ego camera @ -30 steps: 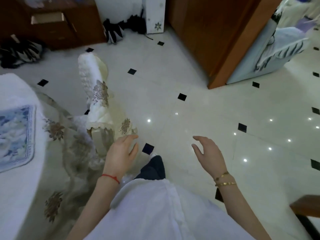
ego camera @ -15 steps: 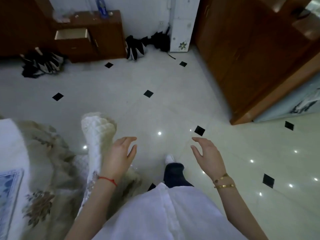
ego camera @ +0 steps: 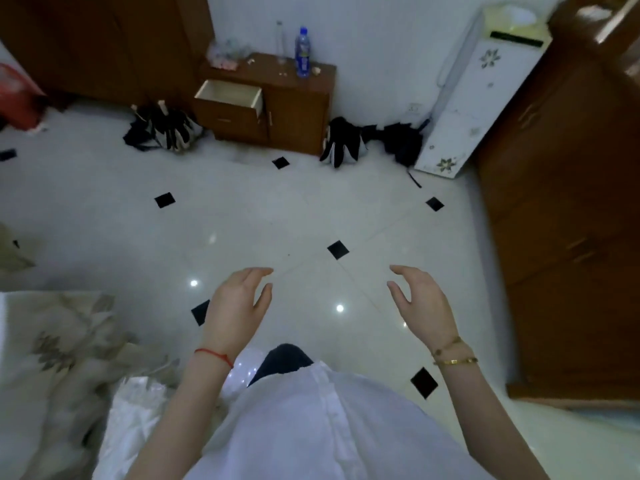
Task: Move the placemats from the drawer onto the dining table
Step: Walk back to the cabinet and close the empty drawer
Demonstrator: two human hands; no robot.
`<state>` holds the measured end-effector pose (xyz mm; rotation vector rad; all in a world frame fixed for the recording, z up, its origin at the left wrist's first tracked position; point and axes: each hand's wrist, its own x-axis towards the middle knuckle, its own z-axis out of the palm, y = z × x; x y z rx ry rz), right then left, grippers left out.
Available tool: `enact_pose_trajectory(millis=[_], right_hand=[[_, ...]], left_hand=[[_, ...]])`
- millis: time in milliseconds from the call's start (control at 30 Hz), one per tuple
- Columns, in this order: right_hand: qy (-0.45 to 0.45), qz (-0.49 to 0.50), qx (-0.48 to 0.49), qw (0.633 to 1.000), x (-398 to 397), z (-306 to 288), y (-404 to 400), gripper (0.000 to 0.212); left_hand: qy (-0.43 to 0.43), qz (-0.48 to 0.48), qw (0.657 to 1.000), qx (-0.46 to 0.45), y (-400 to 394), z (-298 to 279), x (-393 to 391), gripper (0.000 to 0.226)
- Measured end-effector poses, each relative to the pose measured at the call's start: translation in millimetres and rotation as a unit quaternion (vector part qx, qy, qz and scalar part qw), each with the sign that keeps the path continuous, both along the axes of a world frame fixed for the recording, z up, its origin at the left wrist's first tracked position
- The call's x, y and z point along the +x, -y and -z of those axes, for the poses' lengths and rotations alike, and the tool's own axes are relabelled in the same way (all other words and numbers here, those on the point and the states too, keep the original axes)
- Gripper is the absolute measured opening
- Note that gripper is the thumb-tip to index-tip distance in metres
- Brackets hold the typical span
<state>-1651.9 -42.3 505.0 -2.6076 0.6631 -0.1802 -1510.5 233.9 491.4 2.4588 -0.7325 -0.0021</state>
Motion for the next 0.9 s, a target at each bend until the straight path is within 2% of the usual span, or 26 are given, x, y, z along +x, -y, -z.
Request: enact_pose_trajectory(millis=[233, 433, 633, 900], right_hand=[[-0.015, -0.073, 0.034, 0.997, 151, 28, 39, 0.033], [-0.011, -0.110, 0.054, 0.992, 312, 42, 58, 0.031], [0.020, -0.124, 0.046, 0.991, 493, 25, 70, 0.032], [-0.006, -0.131, 0.060, 0.990, 656, 45, 80, 0.033]], left_hand=[[-0.030, -0.090, 0.995, 0.003, 31, 21, 112, 0.024], [-0.026, -0.128, 0.991, 0.010, 46, 26, 254, 0.024], [0.000, -0.131, 0.991, 0.029, 51, 5, 425, 0.023], [-0.017, -0.136, 0.990, 0.042, 59, 10, 589, 0.024]])
